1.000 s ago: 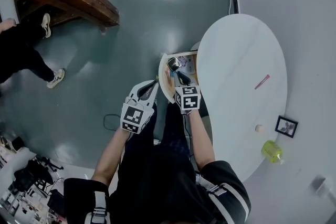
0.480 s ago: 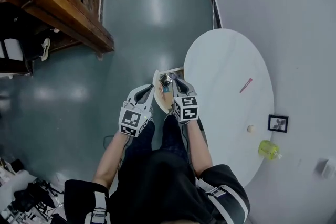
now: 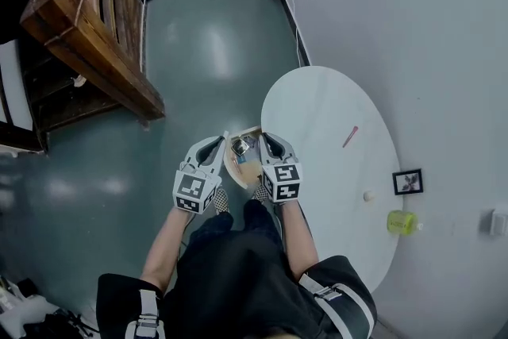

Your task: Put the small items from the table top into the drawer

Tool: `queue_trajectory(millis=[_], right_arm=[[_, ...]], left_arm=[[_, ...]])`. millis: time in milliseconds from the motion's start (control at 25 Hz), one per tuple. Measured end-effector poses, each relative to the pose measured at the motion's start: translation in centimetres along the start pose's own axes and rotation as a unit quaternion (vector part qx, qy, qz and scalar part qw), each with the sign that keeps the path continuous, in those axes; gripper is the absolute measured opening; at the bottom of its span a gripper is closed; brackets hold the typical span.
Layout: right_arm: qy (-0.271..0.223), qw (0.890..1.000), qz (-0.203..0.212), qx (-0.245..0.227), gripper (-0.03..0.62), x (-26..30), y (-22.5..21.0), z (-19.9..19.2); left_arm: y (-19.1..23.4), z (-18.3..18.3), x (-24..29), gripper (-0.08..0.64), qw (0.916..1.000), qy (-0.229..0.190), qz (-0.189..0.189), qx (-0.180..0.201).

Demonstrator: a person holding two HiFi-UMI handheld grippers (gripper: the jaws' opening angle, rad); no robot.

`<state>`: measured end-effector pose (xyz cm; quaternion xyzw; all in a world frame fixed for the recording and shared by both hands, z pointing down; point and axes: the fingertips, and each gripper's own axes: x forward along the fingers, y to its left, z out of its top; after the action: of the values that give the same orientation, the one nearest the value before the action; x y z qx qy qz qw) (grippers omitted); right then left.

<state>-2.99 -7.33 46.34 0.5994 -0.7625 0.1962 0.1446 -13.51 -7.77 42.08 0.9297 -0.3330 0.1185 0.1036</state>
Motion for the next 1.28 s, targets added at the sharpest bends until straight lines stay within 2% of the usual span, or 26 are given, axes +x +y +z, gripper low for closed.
queue_trajectory(millis=[240, 440, 800, 1280], right_arm=[[-0.046, 0.999, -0.027, -0.009, 0.037, -4.7, 0.1, 2.6], [-0.066, 0.997, -0.042, -0.013, 0.037, -7.4, 0.7, 3.2], [-0.070, 0.996, -0.056, -0.003, 0.037, -10.7, 2.7, 1.7], [-0.072, 0.994, -0.076, 0.010, 0.037, -11.2, 1.8, 1.1]], left_arm=[[-1.1, 2.9, -1.9, 0.020, 0.9993, -0.026, -0.014, 0.021], [-1.3, 3.9, -3.9, 0.020, 0.9982, -0.038, -0.022, 0.039], [-0.8, 3.1, -6.4, 0.020, 0.9983, -0.038, -0.025, 0.035], [-0.5, 2.9, -6.4, 0.020, 0.9985, -0.030, -0.034, 0.032]])
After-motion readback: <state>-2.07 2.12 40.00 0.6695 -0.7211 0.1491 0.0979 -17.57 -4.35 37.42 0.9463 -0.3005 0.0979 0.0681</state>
